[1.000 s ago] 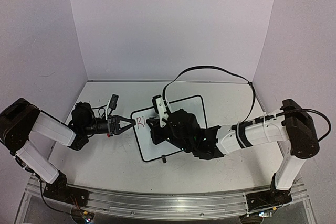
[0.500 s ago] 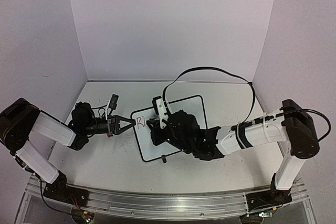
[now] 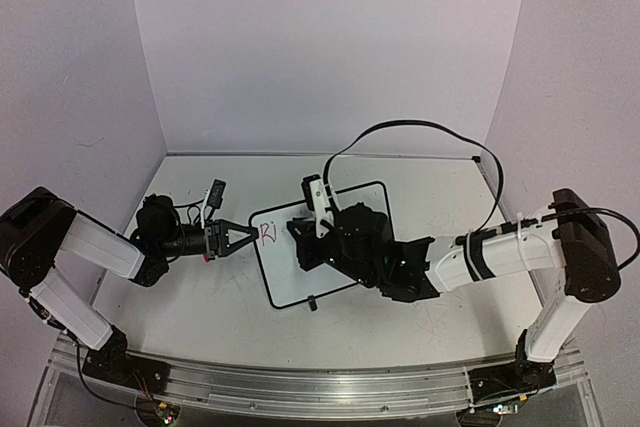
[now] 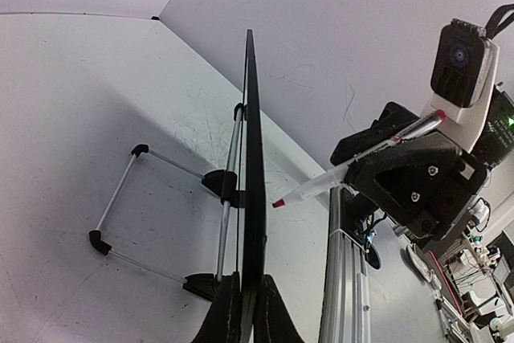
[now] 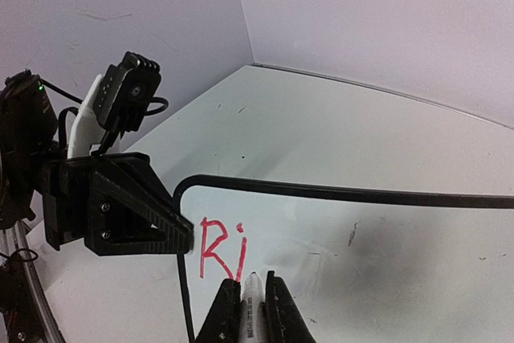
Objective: Write a sentence on the whiteboard
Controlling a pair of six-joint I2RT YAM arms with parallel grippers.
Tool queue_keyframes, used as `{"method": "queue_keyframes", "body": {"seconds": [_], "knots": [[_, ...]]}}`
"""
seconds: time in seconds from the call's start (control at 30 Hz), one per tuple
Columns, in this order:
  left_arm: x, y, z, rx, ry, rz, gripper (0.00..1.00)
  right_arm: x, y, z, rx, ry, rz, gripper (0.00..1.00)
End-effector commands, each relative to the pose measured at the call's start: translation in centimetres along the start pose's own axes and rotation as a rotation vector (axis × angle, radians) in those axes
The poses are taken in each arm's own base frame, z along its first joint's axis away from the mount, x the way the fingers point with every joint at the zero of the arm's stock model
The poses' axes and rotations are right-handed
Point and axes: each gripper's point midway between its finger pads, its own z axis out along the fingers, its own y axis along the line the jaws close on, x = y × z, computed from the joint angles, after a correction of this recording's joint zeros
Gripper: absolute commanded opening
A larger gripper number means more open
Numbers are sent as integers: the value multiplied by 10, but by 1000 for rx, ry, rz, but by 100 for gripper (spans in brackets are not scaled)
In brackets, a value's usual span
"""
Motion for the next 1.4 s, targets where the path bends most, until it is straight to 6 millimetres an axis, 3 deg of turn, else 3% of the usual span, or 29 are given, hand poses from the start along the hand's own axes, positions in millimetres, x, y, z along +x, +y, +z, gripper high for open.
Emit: {"method": "queue_keyframes", "body": {"seconds": [0.0, 0.73, 1.37], "knots": [[2, -12, -3, 39, 16, -15, 0, -25, -1, 8, 18, -63, 10, 0], [1, -13, -2, 45, 20, -14, 0, -21, -11, 22, 52, -51, -4, 0], [0, -13, -2, 42, 17, -11, 0, 7, -8, 19, 28, 11, 22, 0]]}}
